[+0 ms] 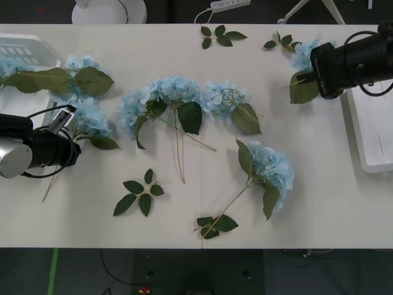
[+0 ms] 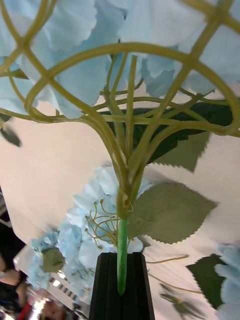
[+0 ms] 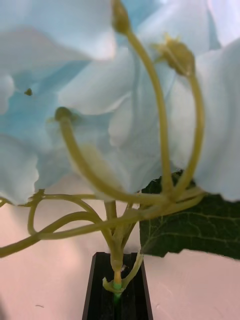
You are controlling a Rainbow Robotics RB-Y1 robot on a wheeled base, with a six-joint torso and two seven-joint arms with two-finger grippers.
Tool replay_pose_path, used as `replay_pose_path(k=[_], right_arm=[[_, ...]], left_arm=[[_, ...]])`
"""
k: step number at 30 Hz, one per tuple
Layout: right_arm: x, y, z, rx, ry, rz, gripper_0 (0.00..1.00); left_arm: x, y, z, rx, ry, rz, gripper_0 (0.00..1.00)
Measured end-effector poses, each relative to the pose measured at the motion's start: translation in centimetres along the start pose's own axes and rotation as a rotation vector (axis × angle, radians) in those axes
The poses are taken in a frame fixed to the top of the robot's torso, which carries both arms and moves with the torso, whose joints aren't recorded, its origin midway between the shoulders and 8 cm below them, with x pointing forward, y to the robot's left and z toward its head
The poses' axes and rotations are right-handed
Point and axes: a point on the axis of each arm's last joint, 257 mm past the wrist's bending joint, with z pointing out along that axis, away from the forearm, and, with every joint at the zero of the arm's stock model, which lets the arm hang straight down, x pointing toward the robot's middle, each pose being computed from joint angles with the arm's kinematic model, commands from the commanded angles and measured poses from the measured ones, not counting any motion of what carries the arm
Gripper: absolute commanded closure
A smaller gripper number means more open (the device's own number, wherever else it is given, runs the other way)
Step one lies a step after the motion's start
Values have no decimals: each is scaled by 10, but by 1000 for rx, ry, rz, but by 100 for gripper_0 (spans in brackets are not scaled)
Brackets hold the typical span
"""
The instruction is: Place the red flowers into the right box and the blue flowers into the left box. If a person shows an open palm, hand one flower to the person first, then continue sorting.
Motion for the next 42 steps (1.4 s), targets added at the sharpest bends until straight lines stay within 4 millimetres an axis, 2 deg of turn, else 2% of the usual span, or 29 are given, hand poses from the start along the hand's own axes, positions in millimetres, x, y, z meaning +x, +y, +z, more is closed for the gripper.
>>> replay_pose_path(k=[3,6,8,11,14,19,22,26,32,33,34,35,36,37,42], right_arm=[[-7,9,-24,-20,-3,-198,100],[-12,15,-42,-14,-21,-363,100],[-8,25,-51,-24,-23,-491,100],[13,50,-61,-93,0,-735,100],[40,77,-66,-185,21,-903,100],[90,114,-76,-329,59,-1079,100],[123,130,-84,-422,80,-1254,100],[164,146,-86,-511,98,-1383,100],[213,174,-79,-658,63,-1522,100],[222,178,-78,-682,58,-1541,100],[230,181,-77,-701,54,-1558,100],[237,183,-76,-715,52,-1575,100],[246,185,-74,-727,48,-1599,100],[253,187,-73,-737,44,-1624,100],[293,193,-67,-806,24,-1750,100]], left_arm=[[-12,8,-17,7,44,-41,100],[-38,26,-48,3,61,-93,100],[-58,41,-72,-4,52,-136,100],[-87,64,-108,-26,11,-231,100],[-99,84,-142,-55,4,-313,100],[-87,136,-196,-185,62,-352,100],[-78,170,-217,-298,80,-352,100],[-60,204,-226,-417,110,-353,100],[-36,224,-210,-439,86,-388,99],[-30,226,-207,-443,85,-393,91],[-24,228,-205,-445,87,-397,73],[-18,230,-203,-448,88,-400,64],[-13,232,-200,-452,85,-403,49],[-10,234,-199,-456,80,-404,38],[3,240,-193,-469,64,-406,14]])
